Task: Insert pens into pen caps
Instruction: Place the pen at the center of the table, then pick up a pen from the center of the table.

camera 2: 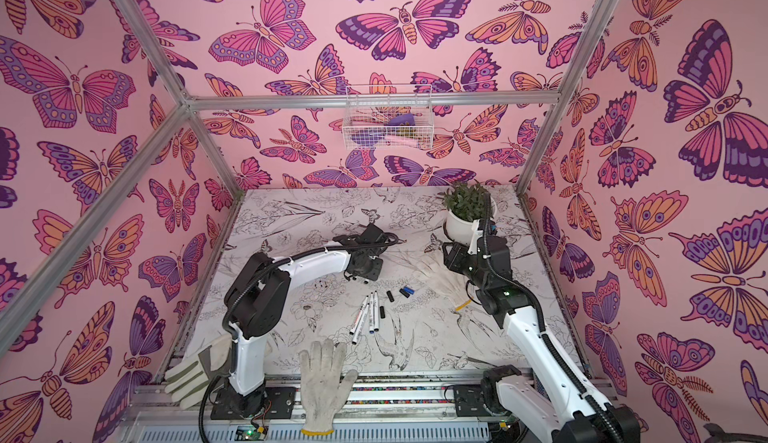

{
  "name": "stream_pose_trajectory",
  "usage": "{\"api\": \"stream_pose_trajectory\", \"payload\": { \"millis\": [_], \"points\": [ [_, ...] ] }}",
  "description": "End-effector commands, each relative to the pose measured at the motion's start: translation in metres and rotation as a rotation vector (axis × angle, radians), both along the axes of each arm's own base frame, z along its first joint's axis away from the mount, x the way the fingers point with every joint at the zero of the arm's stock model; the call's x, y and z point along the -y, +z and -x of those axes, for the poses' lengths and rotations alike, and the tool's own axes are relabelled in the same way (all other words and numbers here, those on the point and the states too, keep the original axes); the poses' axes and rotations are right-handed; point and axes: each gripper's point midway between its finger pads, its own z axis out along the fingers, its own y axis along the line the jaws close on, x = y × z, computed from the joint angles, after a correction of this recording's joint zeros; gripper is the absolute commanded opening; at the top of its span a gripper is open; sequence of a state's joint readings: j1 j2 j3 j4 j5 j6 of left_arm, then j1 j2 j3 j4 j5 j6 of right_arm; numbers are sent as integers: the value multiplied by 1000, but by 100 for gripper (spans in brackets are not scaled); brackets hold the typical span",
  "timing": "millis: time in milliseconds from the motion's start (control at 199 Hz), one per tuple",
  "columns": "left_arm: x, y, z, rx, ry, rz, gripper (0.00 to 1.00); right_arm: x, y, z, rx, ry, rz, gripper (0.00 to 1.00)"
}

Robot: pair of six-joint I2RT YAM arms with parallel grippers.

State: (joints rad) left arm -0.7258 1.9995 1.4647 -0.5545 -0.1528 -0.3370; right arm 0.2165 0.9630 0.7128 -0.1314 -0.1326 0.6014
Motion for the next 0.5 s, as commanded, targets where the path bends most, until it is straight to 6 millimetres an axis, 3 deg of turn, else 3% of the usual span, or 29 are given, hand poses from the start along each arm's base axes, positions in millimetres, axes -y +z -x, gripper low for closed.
{"api": "stream_pose_trajectory", "payload": {
  "millis": [0, 131, 326, 497],
  "points": [
    [2, 38, 19, 62, -74, 37, 48, -3, -2, -1, 5, 27, 7, 52],
    [-13, 40, 51, 67, -98, 71, 49, -6, -5, -2, 0, 47, 10, 53],
    [-39, 6, 111, -25, -133, 96, 49, -10, -11, -5, -17, 62, 10, 52],
    [-46, -6, 134, -56, -143, 87, 47, -11, -11, -5, -16, 72, 8, 52]
  ]
}}
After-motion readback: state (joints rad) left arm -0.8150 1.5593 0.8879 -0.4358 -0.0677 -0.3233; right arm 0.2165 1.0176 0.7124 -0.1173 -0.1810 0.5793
